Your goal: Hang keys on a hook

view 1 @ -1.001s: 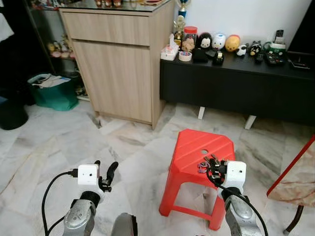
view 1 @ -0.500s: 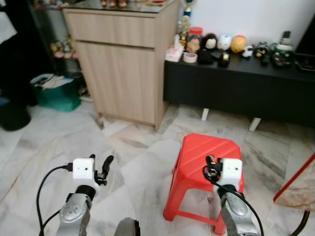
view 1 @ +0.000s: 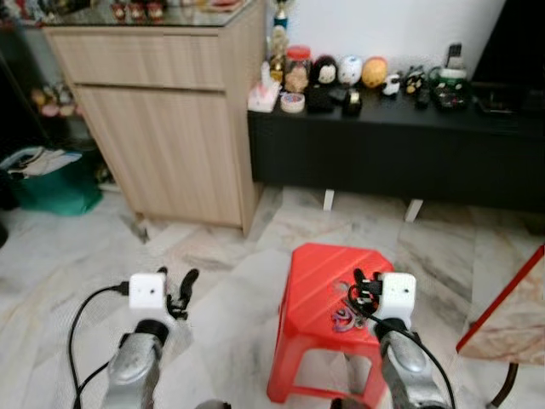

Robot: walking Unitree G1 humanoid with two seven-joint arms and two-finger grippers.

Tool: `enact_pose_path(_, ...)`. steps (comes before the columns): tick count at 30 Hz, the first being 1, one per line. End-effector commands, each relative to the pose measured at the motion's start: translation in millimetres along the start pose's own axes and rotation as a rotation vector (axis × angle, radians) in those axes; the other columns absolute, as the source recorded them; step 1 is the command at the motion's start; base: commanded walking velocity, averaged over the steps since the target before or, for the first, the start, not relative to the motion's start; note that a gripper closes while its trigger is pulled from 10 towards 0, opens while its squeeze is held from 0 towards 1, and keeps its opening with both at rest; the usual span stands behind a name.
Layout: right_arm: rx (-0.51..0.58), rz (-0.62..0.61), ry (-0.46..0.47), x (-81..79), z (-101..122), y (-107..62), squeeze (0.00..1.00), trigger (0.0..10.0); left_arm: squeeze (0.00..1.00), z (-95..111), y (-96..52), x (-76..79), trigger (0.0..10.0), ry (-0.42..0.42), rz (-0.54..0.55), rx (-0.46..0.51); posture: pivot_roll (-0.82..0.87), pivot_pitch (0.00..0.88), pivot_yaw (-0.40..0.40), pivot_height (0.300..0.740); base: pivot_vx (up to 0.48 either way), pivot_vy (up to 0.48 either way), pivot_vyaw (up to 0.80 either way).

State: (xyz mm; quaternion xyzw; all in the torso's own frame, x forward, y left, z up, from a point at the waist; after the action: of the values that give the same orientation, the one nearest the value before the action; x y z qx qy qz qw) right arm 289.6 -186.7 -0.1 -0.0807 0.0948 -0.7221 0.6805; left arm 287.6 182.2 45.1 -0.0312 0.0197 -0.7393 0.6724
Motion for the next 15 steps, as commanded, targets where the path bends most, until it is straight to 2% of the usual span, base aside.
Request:
enact_pose_path(1,0.042,0.044,0.012,-17.6,8.0,3.7,0.00,10.0,0.00,0.4,-2.3,-12.9,10.0,0.024,0.031,-0.008,0.05,0.000,-0.011,0.635,0.319,0.000,0.80)
enact_pose_path(2,0.043,0.044,0.017,-17.9,7.9,3.4,0.00,10.0,0.00,0.3,-2.1,-12.5,10.0,0.024,0.031,-0.008,0.04,0.000,-0.011,0.635,0.319,0.000,0.80)
enact_pose_path(4,0.028,0.036,0.048,-17.5,5.6,2.7,0.00,10.0,0.00,0.5,-1.8,-11.9,10.0,0.024,0.029,-0.007,0.04,0.000,-0.011,0.635,0.319,0.000,0.00)
enact_pose_path(8,0.017,0.046,0.039,-17.2,3.1,2.0,0.00,10.0,0.00,0.9,-1.3,-11.5,10.0,0.024,0.025,-0.003,0.04,0.000,-0.011,0.635,0.296,0.000,0.00)
enact_pose_path(15,-0.019,0.066,0.035,-17.6,-2.3,1.5,0.00,10.0,0.00,1.0,-0.8,-10.4,10.0,0.024,0.016,-0.003,0.04,0.000,-0.011,0.635,0.000,0.000,0.00)
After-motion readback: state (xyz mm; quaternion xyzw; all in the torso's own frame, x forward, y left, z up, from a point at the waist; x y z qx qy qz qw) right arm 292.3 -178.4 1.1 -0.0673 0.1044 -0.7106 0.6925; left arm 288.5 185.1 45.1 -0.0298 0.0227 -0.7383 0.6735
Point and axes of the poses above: a point about 5 cm out from each wrist's last joint towards the gripper, its own y axis pointing out of the wrist towards the gripper, its own z axis along the axis of the wrist's last joint, x = y × z, the point moved 2 cm from there along y, pointing out of the wrist towards the gripper
